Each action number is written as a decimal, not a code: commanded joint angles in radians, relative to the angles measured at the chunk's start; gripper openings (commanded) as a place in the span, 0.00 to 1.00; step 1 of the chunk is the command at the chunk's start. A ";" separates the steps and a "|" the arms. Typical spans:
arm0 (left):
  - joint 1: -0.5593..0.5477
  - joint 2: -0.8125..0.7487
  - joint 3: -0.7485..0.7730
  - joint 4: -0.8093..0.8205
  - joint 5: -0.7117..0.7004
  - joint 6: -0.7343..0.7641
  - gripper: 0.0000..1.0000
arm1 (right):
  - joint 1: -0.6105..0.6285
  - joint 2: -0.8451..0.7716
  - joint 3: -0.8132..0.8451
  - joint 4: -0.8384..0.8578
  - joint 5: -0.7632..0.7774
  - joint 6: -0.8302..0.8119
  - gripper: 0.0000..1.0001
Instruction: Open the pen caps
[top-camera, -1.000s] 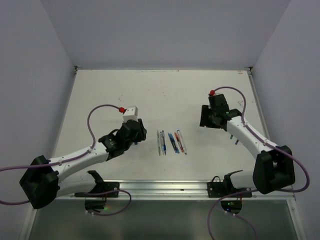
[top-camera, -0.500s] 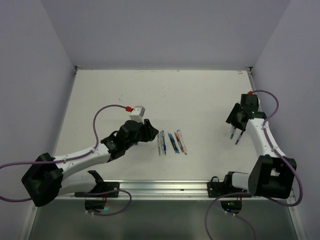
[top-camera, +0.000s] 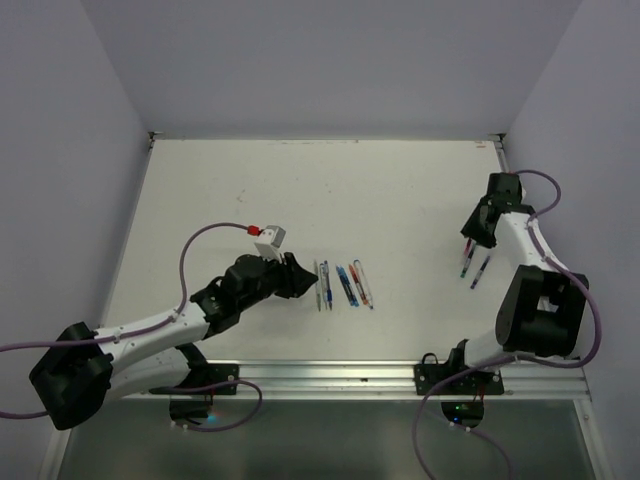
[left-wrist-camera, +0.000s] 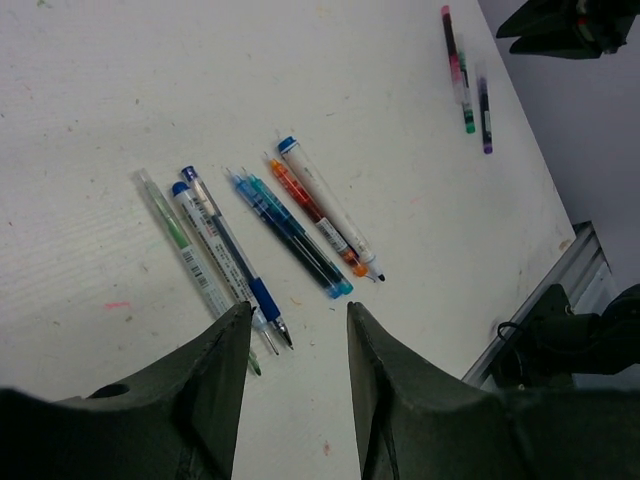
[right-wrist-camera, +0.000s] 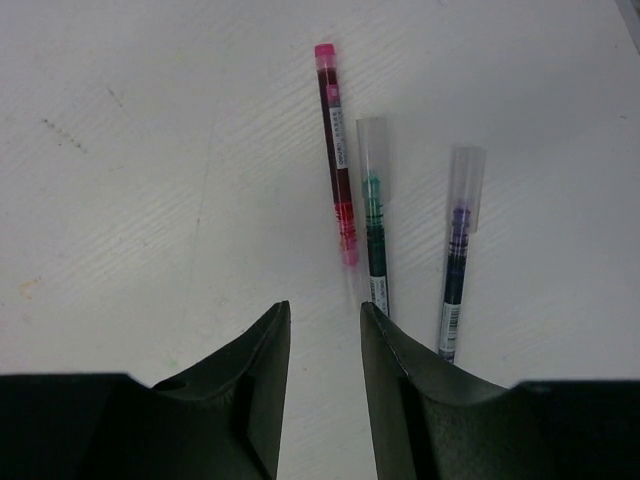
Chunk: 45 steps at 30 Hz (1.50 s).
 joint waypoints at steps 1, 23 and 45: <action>-0.005 -0.040 -0.011 0.044 0.022 0.003 0.46 | -0.027 0.054 0.027 0.041 0.042 0.052 0.38; -0.008 -0.002 -0.012 0.027 0.014 0.044 0.47 | -0.187 0.154 -0.147 0.162 0.068 0.032 0.36; -0.003 0.017 0.034 -0.009 0.027 0.030 0.47 | -0.100 -0.171 0.001 -0.062 0.111 0.053 0.00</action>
